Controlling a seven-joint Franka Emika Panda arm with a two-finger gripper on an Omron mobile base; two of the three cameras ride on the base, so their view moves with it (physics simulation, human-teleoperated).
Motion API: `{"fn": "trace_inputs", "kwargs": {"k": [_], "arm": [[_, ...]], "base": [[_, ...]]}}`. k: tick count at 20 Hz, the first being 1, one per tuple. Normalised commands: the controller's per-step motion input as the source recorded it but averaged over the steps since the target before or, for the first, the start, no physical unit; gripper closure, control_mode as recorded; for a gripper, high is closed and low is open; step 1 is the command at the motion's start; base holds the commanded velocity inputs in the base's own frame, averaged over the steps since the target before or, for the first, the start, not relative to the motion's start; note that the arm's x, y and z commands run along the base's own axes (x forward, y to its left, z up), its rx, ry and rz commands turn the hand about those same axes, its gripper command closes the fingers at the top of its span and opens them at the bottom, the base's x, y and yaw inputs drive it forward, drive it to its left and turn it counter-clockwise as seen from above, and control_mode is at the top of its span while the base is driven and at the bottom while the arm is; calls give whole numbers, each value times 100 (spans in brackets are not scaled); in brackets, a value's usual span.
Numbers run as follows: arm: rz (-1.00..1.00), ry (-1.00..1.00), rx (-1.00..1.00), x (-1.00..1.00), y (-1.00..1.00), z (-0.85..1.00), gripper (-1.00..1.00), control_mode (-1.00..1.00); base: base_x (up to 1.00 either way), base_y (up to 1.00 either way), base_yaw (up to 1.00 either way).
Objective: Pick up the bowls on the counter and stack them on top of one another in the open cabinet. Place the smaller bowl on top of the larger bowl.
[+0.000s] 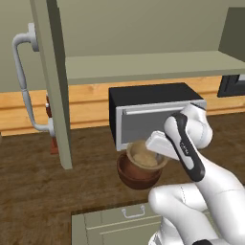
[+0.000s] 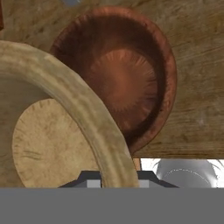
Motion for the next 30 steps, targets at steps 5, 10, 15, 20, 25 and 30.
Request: {"fn": "trace_inputs", "kwargs": {"k": [5,10,15,20,25,30], "arm": [[0,2,0,8,0,-46,100,-100],[0,3,0,21,0,-34,100,-100],[0,1,0,29,0,-25,100,-100],[0,1,0,39,0,-13,100,-100],[0,0,0,33,0,-10,100,-100],[0,0,0,3,0,-13,-100,-100]], "base": [[0,0,0],[0,0,0],[0,0,0],[0,0,0],[0,0,0],[0,0,0]]}}
